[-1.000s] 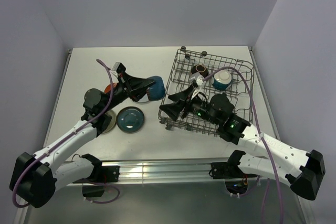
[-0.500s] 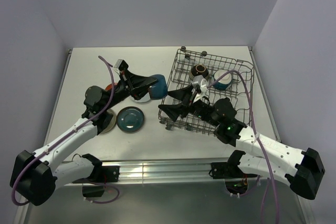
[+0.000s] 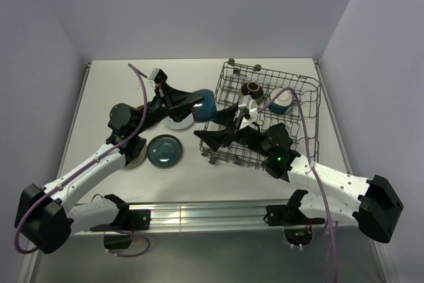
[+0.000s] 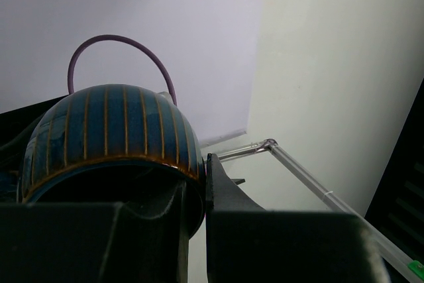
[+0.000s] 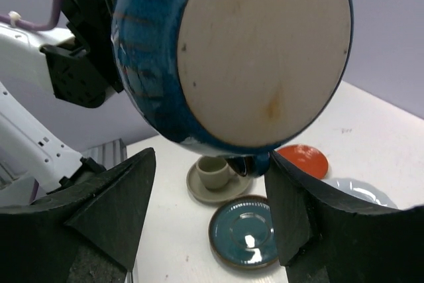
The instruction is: Load the mixed dishes into the dish rack
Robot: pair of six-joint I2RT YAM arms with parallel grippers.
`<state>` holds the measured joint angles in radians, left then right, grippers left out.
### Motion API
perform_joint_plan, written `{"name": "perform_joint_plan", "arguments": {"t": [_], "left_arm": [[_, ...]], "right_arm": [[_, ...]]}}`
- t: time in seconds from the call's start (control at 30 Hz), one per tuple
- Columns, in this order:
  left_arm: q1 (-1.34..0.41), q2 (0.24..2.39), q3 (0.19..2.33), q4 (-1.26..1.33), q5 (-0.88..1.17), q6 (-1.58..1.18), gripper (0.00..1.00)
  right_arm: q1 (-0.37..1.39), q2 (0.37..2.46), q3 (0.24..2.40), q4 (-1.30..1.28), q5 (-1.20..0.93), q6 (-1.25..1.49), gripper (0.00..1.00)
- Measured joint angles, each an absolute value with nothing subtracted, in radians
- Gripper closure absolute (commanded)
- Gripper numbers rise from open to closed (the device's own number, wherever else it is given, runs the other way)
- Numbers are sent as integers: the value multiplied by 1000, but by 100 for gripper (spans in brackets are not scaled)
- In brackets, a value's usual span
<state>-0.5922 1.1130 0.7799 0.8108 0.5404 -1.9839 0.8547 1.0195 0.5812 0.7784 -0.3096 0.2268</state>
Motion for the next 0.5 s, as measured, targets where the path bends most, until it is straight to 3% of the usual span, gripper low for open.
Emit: {"name": "perform_joint_plan", "arguments": {"t": [0.33, 0.5], "left_arm": [[-594, 1113, 778, 815, 541, -1985, 100], [-595, 1113, 768, 833, 540, -1987, 100]], "right_arm": [[819, 1066, 548, 957, -362, 270, 35], [781, 1105, 547, 1053, -414, 322, 49]]}}
